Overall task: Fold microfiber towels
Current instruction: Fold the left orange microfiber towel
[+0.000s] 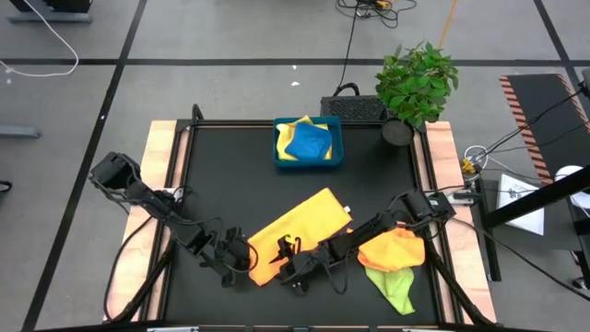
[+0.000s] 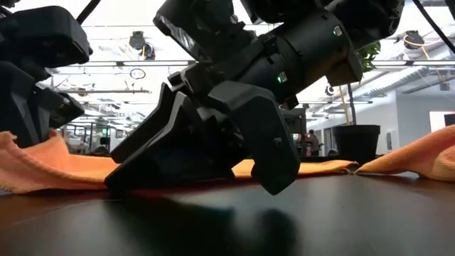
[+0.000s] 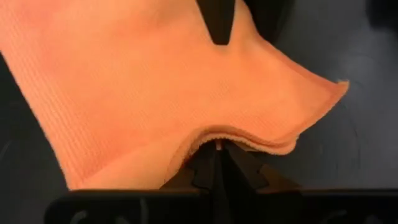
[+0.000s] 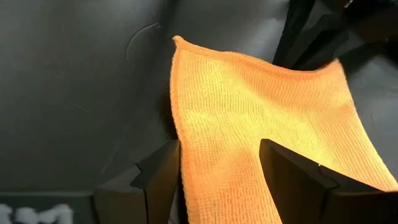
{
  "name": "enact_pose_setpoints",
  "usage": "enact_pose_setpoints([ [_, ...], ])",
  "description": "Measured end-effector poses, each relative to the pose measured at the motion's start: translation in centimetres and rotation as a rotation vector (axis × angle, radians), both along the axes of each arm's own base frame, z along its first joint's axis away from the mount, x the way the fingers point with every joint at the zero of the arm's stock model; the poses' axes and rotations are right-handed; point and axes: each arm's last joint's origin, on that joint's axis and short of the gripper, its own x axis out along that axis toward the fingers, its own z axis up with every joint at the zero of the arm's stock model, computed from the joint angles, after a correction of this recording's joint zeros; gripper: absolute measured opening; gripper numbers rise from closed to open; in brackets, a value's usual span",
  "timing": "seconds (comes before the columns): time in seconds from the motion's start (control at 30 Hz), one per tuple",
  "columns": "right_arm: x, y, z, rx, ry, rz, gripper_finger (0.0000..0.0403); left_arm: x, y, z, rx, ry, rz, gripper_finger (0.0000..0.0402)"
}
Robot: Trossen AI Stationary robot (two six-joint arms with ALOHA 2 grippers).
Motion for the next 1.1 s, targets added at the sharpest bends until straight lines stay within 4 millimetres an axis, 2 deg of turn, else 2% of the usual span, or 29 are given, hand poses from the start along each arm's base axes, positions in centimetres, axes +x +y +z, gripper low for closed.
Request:
enact_pose_setpoints([
  [0.23, -0.3, -0.6, -0.5, -0.062, 0.078, -0.046, 0.0212, -0.2, -0.5, 0.1, -0.017, -0.008, -0.035, 0.0026],
  [0.33, -0.7, -0.7, -0.1, -0.085, 0.117, -0.069, 0.0212, -0.6, -0.9, 0.2, -0.033, 0.008, -0.073, 0.0026],
  [0.47, -1.8, -0.2, 1.9, -0.03, 0.172, -0.039, 0.0212, -1.2, -1.7, 1.0, -0.042, 0.045, -0.088, 0.0026],
  [0.57, -2.9, 0.5, 4.2, -0.006, 0.196, -0.023, 0.0212, -1.4, -2.4, 2.5, -0.014, 0.066, -0.074, 0.0026],
  [0.67, -4.1, 0.3, 6.3, 0.018, 0.236, -0.05, 0.0212, -1.4, -2.9, 3.9, 0.057, 0.032, -0.049, 0.0026],
  [0.8, -6.3, -1.2, 6.9, 0.036, 0.29, -0.129, 0.0212, -0.8, -3.1, 4.9, 0.141, -0.08, -0.025, 0.0026],
  [0.97, -10.2, -3.1, 6.7, 0.096, 0.292, -0.233, 0.0206, -0.5, -1.9, 3.8, 0.219, -0.057, 0.016, 0.0026],
  [1.1, -13.6, -5.8, 5.9, 0.15, 0.304, -0.412, 0.0152, -0.5, -0.3, 2.5, 0.219, -0.01, 0.089, 0.0026],
])
